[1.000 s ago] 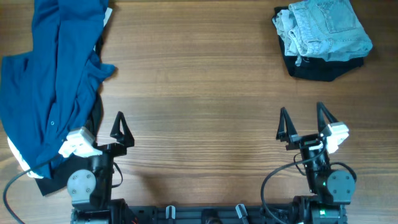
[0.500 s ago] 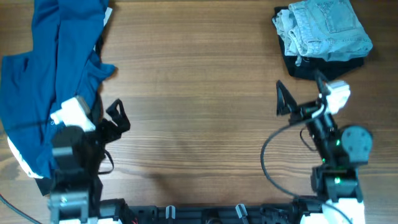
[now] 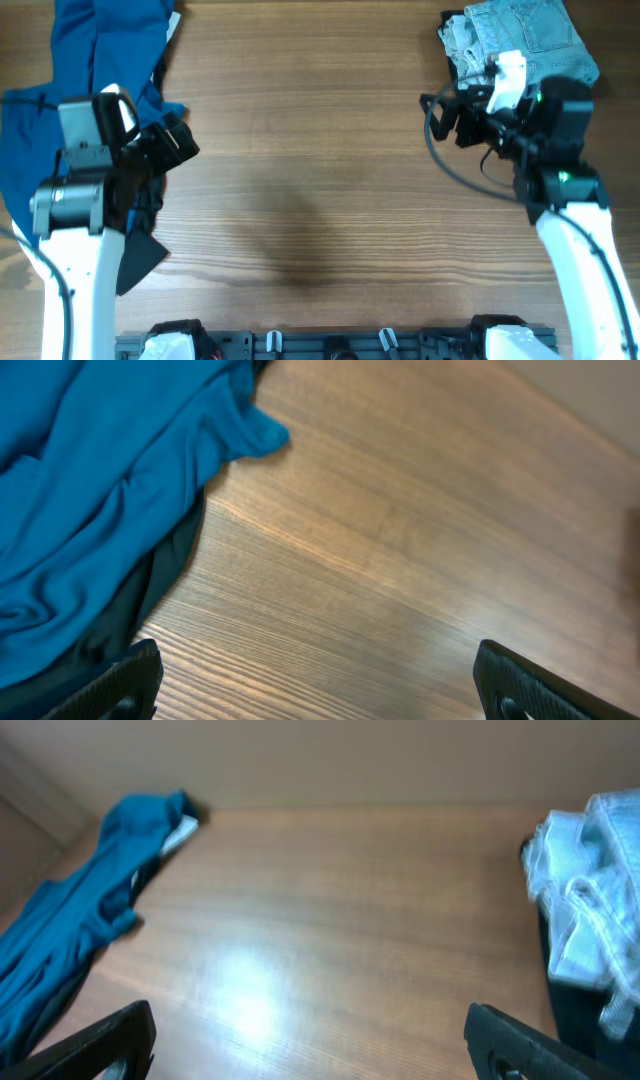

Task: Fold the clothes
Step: 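Reach the left gripper to the teal shirt's edge and grasp it, then lift the teal shirt with the left gripper and pull it upward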

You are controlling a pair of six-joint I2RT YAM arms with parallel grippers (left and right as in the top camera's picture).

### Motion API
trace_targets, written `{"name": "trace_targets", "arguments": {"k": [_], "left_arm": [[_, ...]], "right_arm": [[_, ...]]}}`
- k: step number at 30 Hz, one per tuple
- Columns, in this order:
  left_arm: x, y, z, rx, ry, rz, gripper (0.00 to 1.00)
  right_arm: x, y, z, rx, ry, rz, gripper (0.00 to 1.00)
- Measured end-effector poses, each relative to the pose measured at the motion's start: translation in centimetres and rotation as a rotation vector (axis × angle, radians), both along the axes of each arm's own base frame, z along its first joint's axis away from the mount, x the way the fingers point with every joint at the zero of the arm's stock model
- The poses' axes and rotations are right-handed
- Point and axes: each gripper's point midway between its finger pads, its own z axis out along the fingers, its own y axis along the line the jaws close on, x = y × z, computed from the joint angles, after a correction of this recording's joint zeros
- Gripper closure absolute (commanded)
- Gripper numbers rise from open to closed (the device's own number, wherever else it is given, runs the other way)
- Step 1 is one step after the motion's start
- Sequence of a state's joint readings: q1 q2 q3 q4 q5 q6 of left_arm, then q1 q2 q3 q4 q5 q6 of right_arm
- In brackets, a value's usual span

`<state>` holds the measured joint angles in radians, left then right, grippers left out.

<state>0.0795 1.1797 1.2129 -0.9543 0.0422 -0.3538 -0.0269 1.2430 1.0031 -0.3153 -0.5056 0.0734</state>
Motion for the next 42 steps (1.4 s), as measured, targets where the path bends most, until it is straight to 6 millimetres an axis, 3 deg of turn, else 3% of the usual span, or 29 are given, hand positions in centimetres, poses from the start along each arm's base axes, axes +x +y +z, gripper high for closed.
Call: {"name": "trace_targets", "arguments": {"k": [8,11,14,22,25,31,38,40,42], "left_arm": [[1.8,1.2,-4.2,0.027,0.130,-0.003,0.01],[3.3,2.4,-5.4,0.035,0.131,0.013,0.09],[5.3,3.7,-6.7,0.041,0.121,0.036,0.09],[9.3,6.9,-13.6,0.072,0.185,0.103,0.07],[10.1,8.0,-15.9,0.094,0.205,0.126,0.01],[12.2,9.5,-17.8,0.120,0.163,0.158,0.02],[12.9,9.7,-19.6,0.122,0.170,0.155,0.15],[12.8,9.8,-20.0,0.124,0.178,0.154,0.22],[12.7,9.8,-20.2,0.126,0.184,0.149,0.38]], "right_arm": [[1.1,0.0,-1.0,0.007,0.058,0.001,0.00],[1.1,0.0,-1.0,0.015,0.065,-0.005,0.00],[1.1,0.0,-1.1,0.021,0.070,-0.009,0.00],[0.6,0.0,-1.7,0.028,0.110,-0.013,0.00],[0.4,0.1,-2.0,0.030,0.126,-0.014,0.05],[0.3,0.1,-2.2,0.031,0.135,-0.014,0.14],[0.3,0.1,-2.1,0.037,0.137,-0.011,0.27],[0.3,0.1,-2.1,0.037,0.137,-0.011,0.28],[0.3,0.1,-2.1,0.037,0.137,-0.011,0.30]]}}
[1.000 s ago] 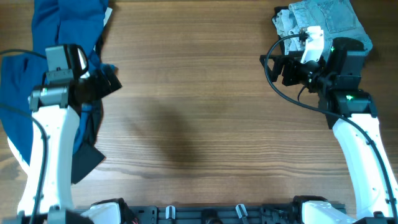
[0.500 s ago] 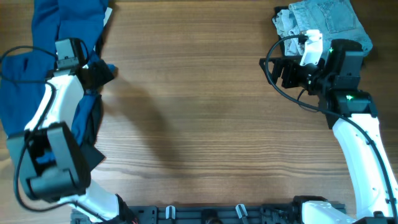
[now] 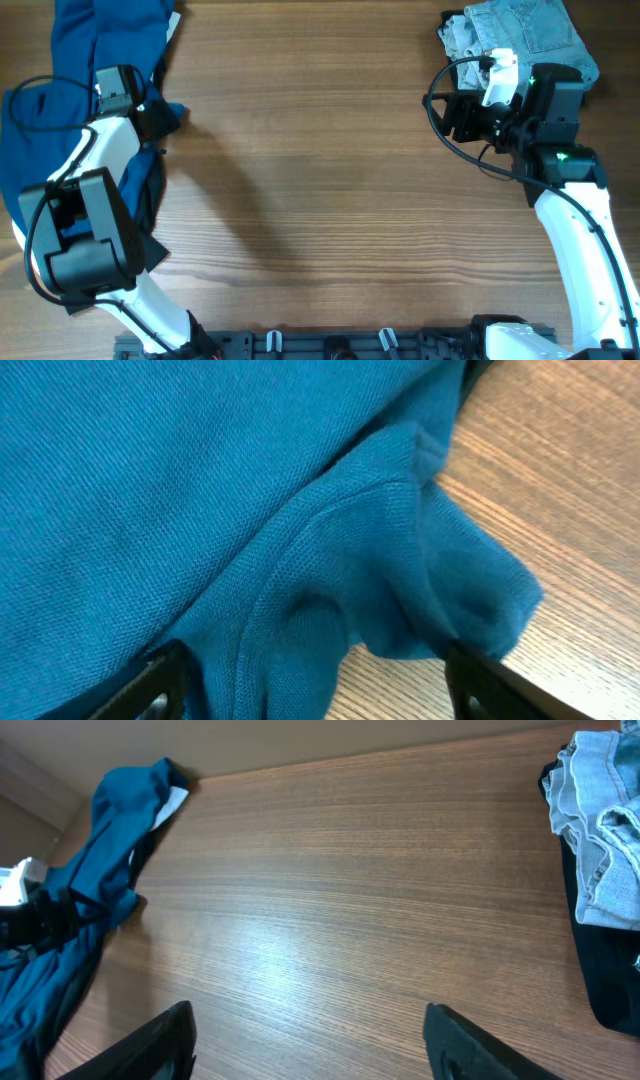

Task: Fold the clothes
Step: 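Lift the teal shirt with the left gripper and pull it upward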

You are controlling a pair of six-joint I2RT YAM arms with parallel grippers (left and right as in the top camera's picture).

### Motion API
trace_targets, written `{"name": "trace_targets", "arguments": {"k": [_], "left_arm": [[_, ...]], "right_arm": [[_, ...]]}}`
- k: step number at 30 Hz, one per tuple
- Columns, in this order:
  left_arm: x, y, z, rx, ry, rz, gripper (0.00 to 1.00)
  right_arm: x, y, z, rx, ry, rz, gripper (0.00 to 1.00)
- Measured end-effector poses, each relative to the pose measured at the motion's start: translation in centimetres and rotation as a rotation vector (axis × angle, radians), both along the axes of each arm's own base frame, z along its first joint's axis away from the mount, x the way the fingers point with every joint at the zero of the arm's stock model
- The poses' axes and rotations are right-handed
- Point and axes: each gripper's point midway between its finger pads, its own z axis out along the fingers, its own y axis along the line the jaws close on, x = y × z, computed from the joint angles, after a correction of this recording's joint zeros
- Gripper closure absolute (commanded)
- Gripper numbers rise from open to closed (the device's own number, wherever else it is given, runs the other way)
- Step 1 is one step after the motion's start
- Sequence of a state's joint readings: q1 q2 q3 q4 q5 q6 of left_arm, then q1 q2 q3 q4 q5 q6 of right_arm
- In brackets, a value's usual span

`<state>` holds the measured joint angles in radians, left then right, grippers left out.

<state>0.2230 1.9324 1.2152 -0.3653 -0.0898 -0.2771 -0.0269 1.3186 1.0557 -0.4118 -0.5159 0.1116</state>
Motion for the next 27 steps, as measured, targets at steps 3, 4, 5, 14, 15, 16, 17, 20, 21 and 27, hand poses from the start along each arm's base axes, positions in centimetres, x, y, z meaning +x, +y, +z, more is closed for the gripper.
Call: {"name": "trace_targets", "arguments": {"k": [3,4,5,14,15,16,17,20,21,27], "left_arm": [[-0.2,0.0,-0.8,-0.002,0.019,0.003,0.55],[-0.3,0.0,-1.2,-0.001,0.029,-0.001,0.60],[-0.4,0.0,-1.5,0.000,0.037,0.000,0.68],[-0.7,0.6,-2.0,0.016,0.054,0.010,0.96],[-0.7,0.6,-2.0,0.015,0.055,0.010,0.96],[-0.7,0.6,-2.0,0.014,0.058,0.009,0.96],[-0.8,0.6,-1.9,0.013,0.062,0.009,0.96],[-1.3,0.4,-1.2,0.008,0.078,0.008,0.96],[-1.4,0.3,-0.8,0.006,0.078,0.007,0.96],[-1.1,-0.6,7.3,-0.007,-0.090,-0.020,0.96]], "right_arm": [[0.0,0.0,0.0,0.000,0.000,0.000,0.30],[0.0,0.0,0.0,0.000,0.000,0.000,0.31],[0.0,0.0,0.0,0.000,0.000,0.000,0.31],[0.0,0.0,0.0,0.000,0.000,0.000,0.32],[0.0,0.0,0.0,0.000,0.000,0.000,0.32],[0.0,0.0,0.0,0.000,0.000,0.000,0.33],[0.0,0.0,0.0,0.000,-0.001,0.000,0.33],[0.1,0.0,0.1,0.000,-0.006,0.000,0.35],[0.1,0.0,0.2,0.000,-0.009,0.000,0.35],[0.2,0.0,0.3,0.000,-0.016,0.001,0.35]]}}
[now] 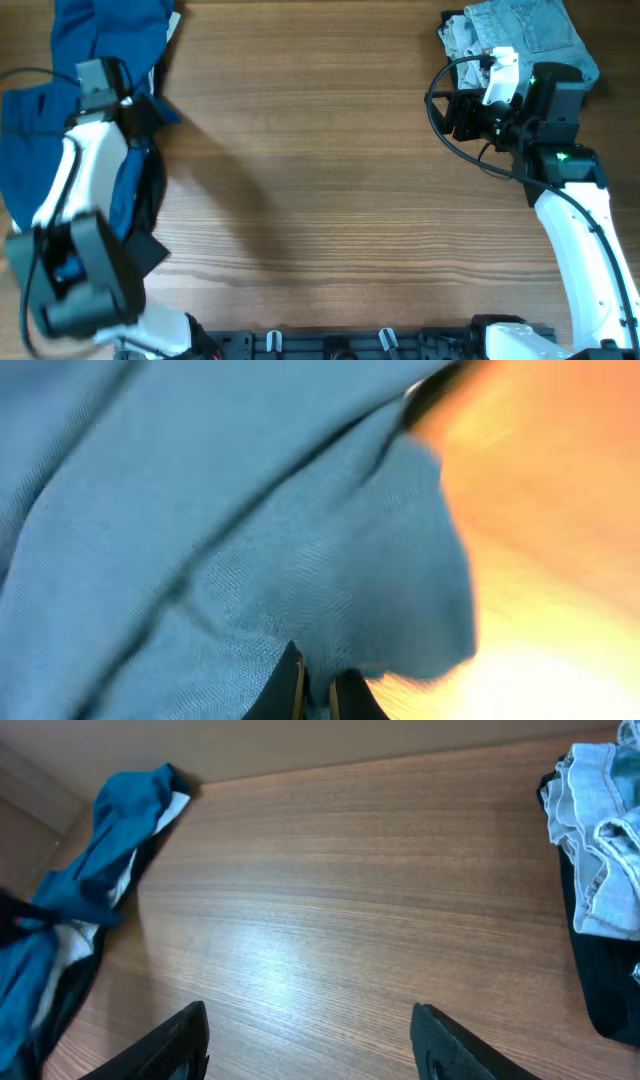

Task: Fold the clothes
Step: 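Lift the teal shirt with the left gripper and pull it upward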

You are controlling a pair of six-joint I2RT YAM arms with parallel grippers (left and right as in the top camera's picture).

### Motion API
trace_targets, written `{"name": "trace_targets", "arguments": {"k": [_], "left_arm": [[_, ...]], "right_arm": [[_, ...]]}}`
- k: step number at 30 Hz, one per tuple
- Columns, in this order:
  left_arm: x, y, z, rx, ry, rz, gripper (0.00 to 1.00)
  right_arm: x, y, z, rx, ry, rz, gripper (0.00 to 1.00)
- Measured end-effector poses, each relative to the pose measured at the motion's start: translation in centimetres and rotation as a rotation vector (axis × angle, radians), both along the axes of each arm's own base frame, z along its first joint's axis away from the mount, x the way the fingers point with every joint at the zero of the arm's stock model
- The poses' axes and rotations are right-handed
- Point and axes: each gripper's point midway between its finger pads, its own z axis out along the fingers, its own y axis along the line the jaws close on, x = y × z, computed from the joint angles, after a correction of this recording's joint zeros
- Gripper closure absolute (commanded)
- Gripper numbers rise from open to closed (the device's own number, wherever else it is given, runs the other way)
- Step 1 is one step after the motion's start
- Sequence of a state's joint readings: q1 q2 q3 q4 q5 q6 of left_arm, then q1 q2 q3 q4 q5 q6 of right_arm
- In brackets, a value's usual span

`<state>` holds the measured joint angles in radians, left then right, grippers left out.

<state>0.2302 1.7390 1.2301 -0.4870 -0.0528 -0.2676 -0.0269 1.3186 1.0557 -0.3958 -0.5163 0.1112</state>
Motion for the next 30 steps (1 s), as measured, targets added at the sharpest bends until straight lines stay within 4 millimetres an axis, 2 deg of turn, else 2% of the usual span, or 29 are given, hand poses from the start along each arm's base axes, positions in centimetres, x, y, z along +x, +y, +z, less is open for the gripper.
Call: {"name": "trace_targets", "arguments": {"k": [4,7,16,20,23,25,30], "left_arm": [[0.3,-1.8,8.3,-0.037,-0.223,-0.066,0.96],[0.1,-3.2,13.2,-0.071,-0.362,-0.106,0.96],[-0.1,-8.0,24.5,-0.247,-0.742,-0.283,0.96],[-0.9,-9.7,29.4,-0.341,-0.900,-0.342,0.96],[-1.7,-10.4,31.3,-0.390,-0.950,-0.359,0.96],[-2.2,-10.8,31.8,-0.420,-0.957,-0.363,0.96],[-2.6,-11.2,30.9,-0.477,-0.905,-0.345,0.96]], "right_arm": [[0.0,0.0,0.0,0.000,-0.001,-0.001,0.36],[0.0,0.0,0.0,0.000,-0.001,-0.001,0.37],[0.0,0.0,0.0,0.011,0.008,-0.008,0.35],[-0.1,0.0,-0.2,0.013,0.019,-0.010,0.35],[-0.2,0.0,-0.2,0.013,0.022,-0.010,0.35],[-0.2,0.0,-0.2,0.013,0.023,-0.010,0.35],[-0.2,0.0,-0.3,0.013,0.025,-0.010,0.35]]}}
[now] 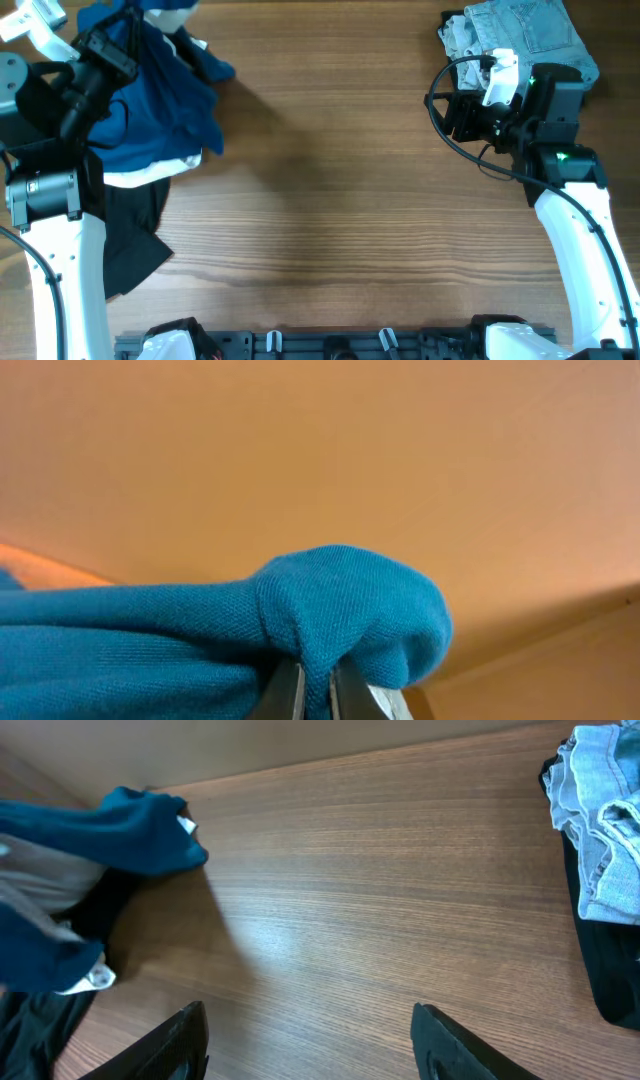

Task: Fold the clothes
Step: 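Lift the teal shirt with the left gripper and pull it upward, then drag the teal shirt rightward across the table with the left gripper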

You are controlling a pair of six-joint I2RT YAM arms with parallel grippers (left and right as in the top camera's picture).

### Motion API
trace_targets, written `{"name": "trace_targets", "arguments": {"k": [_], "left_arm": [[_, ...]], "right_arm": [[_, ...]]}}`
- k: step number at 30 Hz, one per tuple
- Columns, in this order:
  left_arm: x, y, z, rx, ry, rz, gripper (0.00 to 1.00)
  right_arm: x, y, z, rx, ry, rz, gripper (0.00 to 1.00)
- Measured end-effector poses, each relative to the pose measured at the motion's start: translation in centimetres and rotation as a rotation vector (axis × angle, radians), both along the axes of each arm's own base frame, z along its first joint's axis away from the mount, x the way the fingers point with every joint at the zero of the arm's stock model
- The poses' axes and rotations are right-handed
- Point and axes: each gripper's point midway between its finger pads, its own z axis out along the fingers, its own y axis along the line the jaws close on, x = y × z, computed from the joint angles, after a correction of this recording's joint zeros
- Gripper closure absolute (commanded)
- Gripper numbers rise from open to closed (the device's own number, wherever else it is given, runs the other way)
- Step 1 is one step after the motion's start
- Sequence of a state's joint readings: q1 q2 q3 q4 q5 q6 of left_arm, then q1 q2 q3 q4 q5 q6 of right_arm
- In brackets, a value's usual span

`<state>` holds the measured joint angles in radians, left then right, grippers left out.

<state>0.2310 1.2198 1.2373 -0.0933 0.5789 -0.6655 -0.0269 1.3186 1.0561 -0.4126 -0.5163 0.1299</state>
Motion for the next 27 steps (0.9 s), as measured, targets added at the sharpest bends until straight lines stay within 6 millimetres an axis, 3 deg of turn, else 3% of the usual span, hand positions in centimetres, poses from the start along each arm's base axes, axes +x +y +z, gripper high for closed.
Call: {"name": "trace_targets", "arguments": {"k": [4,11,13,17,20,25,27], "left_arm": [[0.0,0.0,-0.1,-0.011,0.008,-0.003,0.96],[-0.2,0.6,-1.1,-0.026,0.053,0.010,0.96],[-0.4,1.1,-2.0,-0.035,0.098,0.023,0.88],[-0.8,2.4,-3.7,-0.041,0.166,0.056,0.83],[-0.9,2.6,-3.8,-0.038,0.172,0.060,0.92],[-0.9,2.5,-3.8,-0.020,0.164,0.053,0.92],[-1.0,2.5,-3.8,-0.019,0.166,0.051,0.96]], "right_arm": [[-0.3,0.3,-0.2,0.005,0.014,0.009,0.35],[-0.7,2.6,-0.5,0.020,0.026,0.080,0.35],[-0.6,2.7,-0.9,0.022,0.035,0.083,0.35],[-0.3,2.7,-2.0,0.022,0.067,0.082,0.35],[-0.1,2.7,-2.9,0.022,0.090,0.082,0.35],[0.0,2.7,-3.2,0.022,0.100,0.082,0.34],[0.0,2.7,-3.2,0.022,0.101,0.082,0.34]]}}
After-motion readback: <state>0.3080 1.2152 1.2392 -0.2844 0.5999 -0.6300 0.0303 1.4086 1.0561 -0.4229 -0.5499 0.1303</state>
